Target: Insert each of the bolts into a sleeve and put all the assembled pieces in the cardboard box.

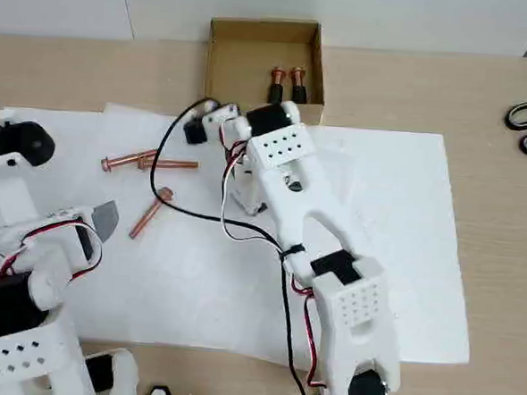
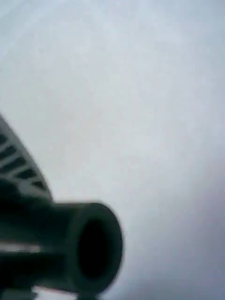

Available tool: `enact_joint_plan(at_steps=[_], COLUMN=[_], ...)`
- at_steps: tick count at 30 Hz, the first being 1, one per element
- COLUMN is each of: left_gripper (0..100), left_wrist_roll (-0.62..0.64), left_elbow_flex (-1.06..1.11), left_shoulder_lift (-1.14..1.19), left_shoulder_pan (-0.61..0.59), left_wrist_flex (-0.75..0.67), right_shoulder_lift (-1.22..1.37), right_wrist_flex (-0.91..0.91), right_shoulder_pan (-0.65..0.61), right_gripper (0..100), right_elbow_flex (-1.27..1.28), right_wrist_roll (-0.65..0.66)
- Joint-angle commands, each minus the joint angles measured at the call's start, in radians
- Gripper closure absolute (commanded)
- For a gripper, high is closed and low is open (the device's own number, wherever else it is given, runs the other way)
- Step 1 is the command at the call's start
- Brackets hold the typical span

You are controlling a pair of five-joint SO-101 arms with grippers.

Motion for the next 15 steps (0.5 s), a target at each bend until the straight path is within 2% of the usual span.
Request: enact_joint_plan(at_steps=[1, 5, 11, 15], left_gripper=[72, 72, 72, 72], left_wrist_roll=[0.005, 0.005, 0.005, 0.005], left_elbow_flex=[-0.005, -0.005, -0.004, -0.004], left_shoulder_lift=[-0.006, -0.006, -0.006, -0.006], left_shoulder_pan=[-0.005, -0.005, -0.003, -0.003], left_wrist_flex=[0.008, 0.008, 0.008, 0.003], right_shoulder_lift=[-0.122, -0.171, -0.28, -0.292], right_wrist_flex=[0.031, 0.031, 0.021, -0.056], right_shoulder_pan=[0.008, 0.033, 0.053, 0.099], right_gripper=[99.5, 99.5, 99.5, 98.9], right_elbow_flex=[0.0, 0.114, 0.416, 0.508], right_wrist_roll=[-0.114, -0.19, -0.187, -0.195])
